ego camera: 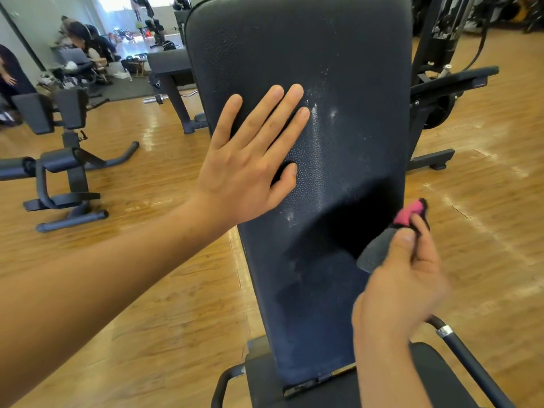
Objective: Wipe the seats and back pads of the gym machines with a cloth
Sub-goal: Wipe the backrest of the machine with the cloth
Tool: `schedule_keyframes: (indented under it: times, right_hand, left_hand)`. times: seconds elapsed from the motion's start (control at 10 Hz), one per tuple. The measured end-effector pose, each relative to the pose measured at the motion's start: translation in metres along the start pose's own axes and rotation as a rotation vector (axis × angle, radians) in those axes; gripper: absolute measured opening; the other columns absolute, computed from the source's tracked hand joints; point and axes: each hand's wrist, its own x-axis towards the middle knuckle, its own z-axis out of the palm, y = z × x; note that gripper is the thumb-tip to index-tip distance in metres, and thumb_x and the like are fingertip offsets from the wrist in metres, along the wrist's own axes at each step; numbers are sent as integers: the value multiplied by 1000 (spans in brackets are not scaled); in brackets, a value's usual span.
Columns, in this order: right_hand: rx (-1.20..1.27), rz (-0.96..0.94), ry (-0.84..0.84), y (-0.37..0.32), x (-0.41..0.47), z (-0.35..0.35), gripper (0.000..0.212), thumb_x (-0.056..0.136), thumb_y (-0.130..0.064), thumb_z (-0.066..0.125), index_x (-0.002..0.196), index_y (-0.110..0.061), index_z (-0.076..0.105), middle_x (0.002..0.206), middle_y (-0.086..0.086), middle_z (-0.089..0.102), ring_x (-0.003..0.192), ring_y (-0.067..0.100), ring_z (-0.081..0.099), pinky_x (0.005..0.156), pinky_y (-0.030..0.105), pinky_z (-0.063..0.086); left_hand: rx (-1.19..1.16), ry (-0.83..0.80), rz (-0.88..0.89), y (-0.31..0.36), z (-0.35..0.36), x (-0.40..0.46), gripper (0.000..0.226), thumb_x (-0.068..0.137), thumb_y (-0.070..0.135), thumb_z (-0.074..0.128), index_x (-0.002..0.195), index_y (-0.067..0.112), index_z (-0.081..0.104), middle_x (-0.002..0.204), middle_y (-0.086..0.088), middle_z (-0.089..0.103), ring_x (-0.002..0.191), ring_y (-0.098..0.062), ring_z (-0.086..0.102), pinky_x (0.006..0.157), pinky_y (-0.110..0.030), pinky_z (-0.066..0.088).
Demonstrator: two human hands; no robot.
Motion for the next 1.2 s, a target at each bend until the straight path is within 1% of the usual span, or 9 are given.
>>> schedule_keyframes:
  times: [0.1,0.3,0.4,0.5,0.6,0.7,0.8,0.9,1.2]
  right_hand:
    - [-206,-133,-129,17,-22,22,34,96,-27,53,127,-24,66,122,-1,69,116,6,62,98,21,47]
    - [-379,-453,-283,57,-74,13,33,94,-8,61,126,-12,65,134,3,61,131,16,51,94,45,54]
    - [-324,-393,-532,72,-117,2,31,100,-4,50,127,-17,60,145,4,50,128,8,53,101,36,50]
    - [-128,-139,-562,73,-147,-13,33,92,-5,61,119,-24,64,134,-3,60,120,4,57,105,14,38]
    - [-225,-132,-452,59,-139,-24,43,78,-8,71,108,-39,75,105,-19,73,100,-4,65,84,17,52]
    - [-153,73,-392,29,-95,-36,38,86,-21,69,98,-56,71,86,-22,73,83,-9,65,76,10,48]
    - [-14,184,-222,13,-34,-48,27,93,-24,62,107,-45,72,107,-10,74,108,12,67,98,40,51]
    - [2,165,-44,11,18,-50,26,97,-21,55,106,-38,73,112,-6,72,110,15,65,102,49,49]
    - [-284,-14,-153,32,-18,0,29,97,-28,57,123,-31,68,117,-3,71,106,7,64,96,35,50]
  left_hand:
    - [-3,-1,1,0,0,0,60,103,38,42,158,13,39,166,-7,31,155,-23,26,124,-55,18]
    - [-3,6,-5,1,1,1,60,103,38,42,157,13,40,166,-7,32,155,-24,27,124,-55,17]
    - [5,6,-11,1,0,0,60,103,38,43,157,14,40,166,-7,32,155,-23,27,123,-55,19]
    - [4,0,-3,1,0,1,60,103,38,42,157,14,40,166,-7,31,155,-23,27,123,-55,19]
    - [4,-3,-3,1,-1,0,60,103,38,42,157,14,39,166,-7,31,155,-23,26,123,-55,19]
    - [-1,3,-4,1,0,0,60,103,38,43,157,13,39,166,-8,31,155,-23,26,123,-55,19]
    - [-5,11,-4,0,0,0,60,102,38,44,157,13,40,166,-8,32,155,-24,27,123,-56,21]
    - [-6,13,-5,0,0,0,60,102,37,44,157,13,41,165,-8,32,154,-24,28,123,-56,21]
    - [-11,13,-7,1,0,0,60,103,37,44,157,13,40,165,-8,32,155,-24,27,124,-55,19]
